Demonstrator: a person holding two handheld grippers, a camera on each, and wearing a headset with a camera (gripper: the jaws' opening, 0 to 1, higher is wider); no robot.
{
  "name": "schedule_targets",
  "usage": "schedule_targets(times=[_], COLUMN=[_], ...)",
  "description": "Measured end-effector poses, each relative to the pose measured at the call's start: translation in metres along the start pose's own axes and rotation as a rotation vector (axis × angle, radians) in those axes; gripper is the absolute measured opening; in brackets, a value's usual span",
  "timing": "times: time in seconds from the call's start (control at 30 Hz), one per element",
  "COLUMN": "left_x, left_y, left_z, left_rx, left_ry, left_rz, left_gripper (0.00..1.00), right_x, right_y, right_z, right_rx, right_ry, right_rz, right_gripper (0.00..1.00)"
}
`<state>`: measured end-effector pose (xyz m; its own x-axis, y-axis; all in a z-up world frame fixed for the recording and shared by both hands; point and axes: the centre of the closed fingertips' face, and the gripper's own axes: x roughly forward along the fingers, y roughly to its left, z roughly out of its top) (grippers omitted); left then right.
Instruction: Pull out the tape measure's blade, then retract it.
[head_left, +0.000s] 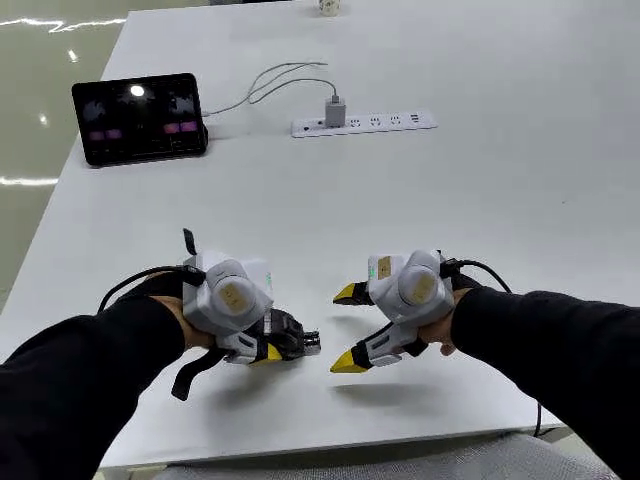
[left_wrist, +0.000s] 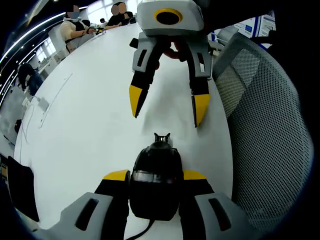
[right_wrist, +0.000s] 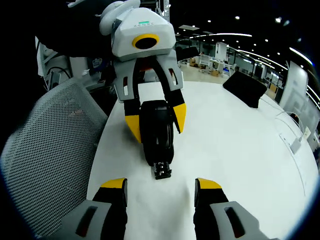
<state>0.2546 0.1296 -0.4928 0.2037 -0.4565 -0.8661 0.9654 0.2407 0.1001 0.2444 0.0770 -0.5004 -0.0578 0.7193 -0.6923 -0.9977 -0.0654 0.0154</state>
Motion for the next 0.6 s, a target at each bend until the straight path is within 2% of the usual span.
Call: schedule_targets(times=[0.07,0.2,0.27,0.37,0.5,0.6], left_x=[0.000,0.000,0.001,0.001,0.001,0.001], left_y=[0.000,-0.001,-0.004,-0.003,-0.003,-0.002], left_z=[0.000,0.000,0.001,0.001,0.001,0.000], left_rx=[-0.001,0.000,0.036,0.037,0.025,0.013], left_ry=[0.000,-0.010,-0.008,-0.002,-0.007,-0.008], left_rz=[-0.002,-0.001,0.001,0.003,0.005,0.008], left_gripper=[0.32,0.32,0.32,0.32,0.32,0.32], right_x=[0.005,0.012,0.016,0.019,0.024,0.029], right_y=[0.004,0.006,0.006,0.006,0.004,-0.004], right_z=[-0.001,-0.001,0.000,0.003,0.002,0.001], right_rx=[-0.026,-0.030,-0.027,-0.024,-0.049,-0.058], right_ry=[0.013,0.026,0.030,0.030,0.049,0.064], right_rz=[0.015,0.029,0.035,0.042,0.040,0.004], right_gripper=[0.47,0.40,0.37,0.33,0.29,0.19])
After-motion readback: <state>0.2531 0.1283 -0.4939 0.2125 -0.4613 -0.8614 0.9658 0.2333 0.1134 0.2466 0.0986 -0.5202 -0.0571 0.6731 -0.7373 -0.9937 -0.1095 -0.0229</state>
